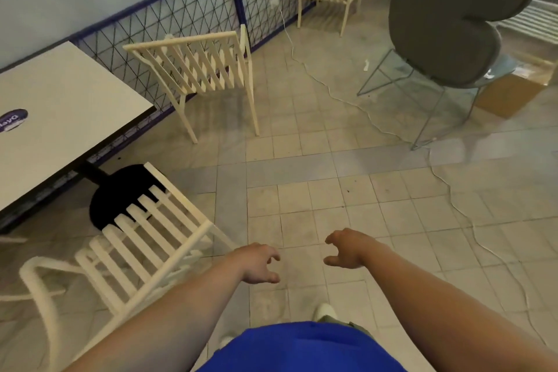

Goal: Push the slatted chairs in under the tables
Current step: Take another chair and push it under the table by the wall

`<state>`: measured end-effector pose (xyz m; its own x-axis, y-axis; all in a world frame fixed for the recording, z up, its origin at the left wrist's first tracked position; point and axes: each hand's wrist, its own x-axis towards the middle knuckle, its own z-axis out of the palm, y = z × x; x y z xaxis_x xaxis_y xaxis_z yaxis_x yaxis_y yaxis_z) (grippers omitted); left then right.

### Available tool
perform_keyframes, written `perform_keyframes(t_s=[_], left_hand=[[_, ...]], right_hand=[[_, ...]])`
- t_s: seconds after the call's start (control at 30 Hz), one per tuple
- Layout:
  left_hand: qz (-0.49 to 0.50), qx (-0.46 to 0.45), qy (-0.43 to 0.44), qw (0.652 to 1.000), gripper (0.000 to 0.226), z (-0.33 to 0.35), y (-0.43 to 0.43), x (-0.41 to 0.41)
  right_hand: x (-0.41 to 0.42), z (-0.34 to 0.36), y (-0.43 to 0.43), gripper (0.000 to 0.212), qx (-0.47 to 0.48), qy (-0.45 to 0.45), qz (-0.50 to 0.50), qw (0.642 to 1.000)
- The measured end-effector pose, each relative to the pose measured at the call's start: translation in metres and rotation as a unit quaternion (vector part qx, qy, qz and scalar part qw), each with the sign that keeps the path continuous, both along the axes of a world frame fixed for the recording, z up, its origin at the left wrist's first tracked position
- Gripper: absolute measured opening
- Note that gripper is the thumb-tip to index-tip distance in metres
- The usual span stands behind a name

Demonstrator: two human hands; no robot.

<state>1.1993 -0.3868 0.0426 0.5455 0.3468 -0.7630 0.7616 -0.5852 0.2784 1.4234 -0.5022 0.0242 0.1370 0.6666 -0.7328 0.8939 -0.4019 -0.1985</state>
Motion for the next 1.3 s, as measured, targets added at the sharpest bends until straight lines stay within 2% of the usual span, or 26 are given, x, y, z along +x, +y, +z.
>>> perform_keyframes(t_s=[0.23,0.5,0.93,1.3], left_hand=[[0.021,-0.028,0.003,0.999,0.065,0.0,0.001,0.051],[0.014,-0.034,0.001,0.999,0.066,-0.02,0.054,0.094],[0.008,-0.02,-0.005,1.0,0.064,-0.029,0.244,0.161],[0.075,-0.016,0.015,0.997,0.063,-0.034,0.365,0.214]], right_hand=[[0.047,0.001,0.012,0.071,-0.013,0.01,0.024,1.0],[0.087,-0.008,0.066,0.071,-0.013,0.008,0.033,0.999],[0.166,-0.01,0.246,0.07,-0.004,0.006,0.027,1.0],[0.235,-0.027,0.404,0.071,0.012,0.022,0.1,0.995]])
